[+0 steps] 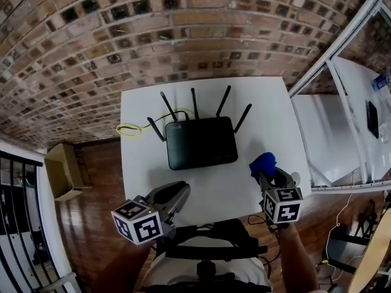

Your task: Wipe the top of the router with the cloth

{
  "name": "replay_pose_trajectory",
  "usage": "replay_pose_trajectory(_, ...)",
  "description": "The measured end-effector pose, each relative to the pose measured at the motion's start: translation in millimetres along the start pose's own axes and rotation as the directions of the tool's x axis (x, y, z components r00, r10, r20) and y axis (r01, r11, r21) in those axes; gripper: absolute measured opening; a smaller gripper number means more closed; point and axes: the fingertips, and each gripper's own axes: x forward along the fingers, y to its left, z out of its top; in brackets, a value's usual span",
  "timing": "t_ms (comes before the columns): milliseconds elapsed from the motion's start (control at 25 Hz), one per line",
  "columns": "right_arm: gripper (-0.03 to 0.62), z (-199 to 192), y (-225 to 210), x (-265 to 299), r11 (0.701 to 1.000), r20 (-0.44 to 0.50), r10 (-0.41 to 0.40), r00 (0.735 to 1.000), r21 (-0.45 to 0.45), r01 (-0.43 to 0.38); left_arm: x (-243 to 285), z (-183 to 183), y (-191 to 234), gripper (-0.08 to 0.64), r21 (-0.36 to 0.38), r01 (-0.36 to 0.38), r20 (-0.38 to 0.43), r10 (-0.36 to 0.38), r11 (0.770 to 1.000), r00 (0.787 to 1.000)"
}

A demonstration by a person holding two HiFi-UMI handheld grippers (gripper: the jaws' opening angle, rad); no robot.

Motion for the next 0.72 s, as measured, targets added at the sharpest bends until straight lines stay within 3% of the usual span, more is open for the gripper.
replay_pose_trajectory(160,0.147,38,42,21,0.992,0.033,0.115,0.993,-0.064,-0.112,-3,13,11,0.075,-0.024,-0.053,0.055,0.054,0.998,0.997)
replay_pose_trajectory(360,0.147,75,93,53,0.951,0.022,0.259,0.966,-0.182,-0.251,-8,21,15,0.075,-0.067,-0.113,0.12,0.12,0.991,0.985)
replay_pose_trajectory(720,0.147,117,172,96,0.876,-0.008,0.395,0.919,-0.297,-0.379,-24,31,29,0.074,-0.112,-0.161,0.172,0.179,0.981,0.969)
